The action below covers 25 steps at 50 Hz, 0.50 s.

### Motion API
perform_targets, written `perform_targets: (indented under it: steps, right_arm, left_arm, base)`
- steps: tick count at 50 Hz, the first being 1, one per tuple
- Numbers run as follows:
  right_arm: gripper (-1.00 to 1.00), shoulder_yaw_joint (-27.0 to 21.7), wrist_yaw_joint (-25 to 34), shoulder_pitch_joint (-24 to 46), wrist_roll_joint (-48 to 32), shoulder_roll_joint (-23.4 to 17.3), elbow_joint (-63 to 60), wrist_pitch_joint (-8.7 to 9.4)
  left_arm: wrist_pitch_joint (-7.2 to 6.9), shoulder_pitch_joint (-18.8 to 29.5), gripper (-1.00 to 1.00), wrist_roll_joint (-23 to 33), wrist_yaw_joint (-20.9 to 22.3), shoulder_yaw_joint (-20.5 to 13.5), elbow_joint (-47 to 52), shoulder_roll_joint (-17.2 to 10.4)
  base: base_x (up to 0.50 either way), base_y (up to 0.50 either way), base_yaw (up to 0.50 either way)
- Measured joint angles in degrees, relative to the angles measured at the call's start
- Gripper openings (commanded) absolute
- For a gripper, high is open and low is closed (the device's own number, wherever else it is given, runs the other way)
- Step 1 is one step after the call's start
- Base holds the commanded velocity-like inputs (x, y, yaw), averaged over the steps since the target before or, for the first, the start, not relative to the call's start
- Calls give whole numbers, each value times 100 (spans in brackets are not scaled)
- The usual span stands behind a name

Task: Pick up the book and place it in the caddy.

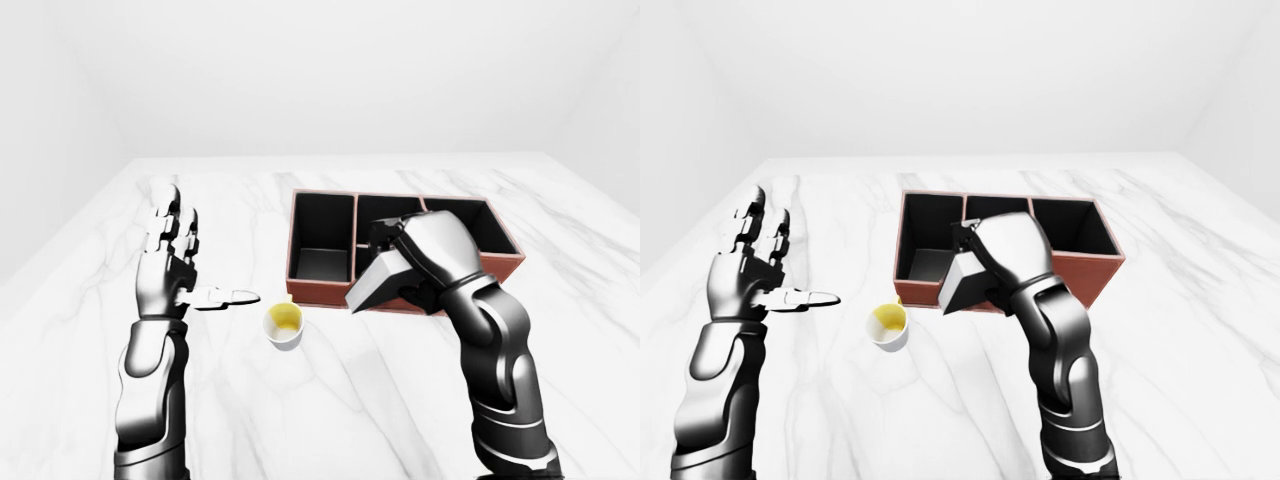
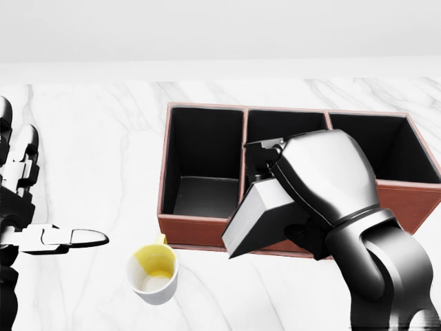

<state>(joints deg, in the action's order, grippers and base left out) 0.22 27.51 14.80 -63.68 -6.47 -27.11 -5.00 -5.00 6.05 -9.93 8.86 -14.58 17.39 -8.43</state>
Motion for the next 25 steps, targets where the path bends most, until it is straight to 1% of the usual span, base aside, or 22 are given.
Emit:
perform_targets:
  steps: [6, 12, 25]
  right_arm:
    - [-100, -50, 31, 570, 40, -109, 347, 0]
    - [-100, -111, -75, 1144, 66, -264, 908, 4]
    - [-100, -159, -650, 2289, 134, -584, 2493, 123]
  left_arm:
    - [0, -15, 100, -20, 8, -17, 40, -2]
    - [0, -18, 100, -41, 11, -41, 52, -10]
    - [0, -44, 100, -67, 5, -79, 101, -17]
  base:
    - [0, 0, 0]
    - [0, 0, 0]
    - [0, 0, 0]
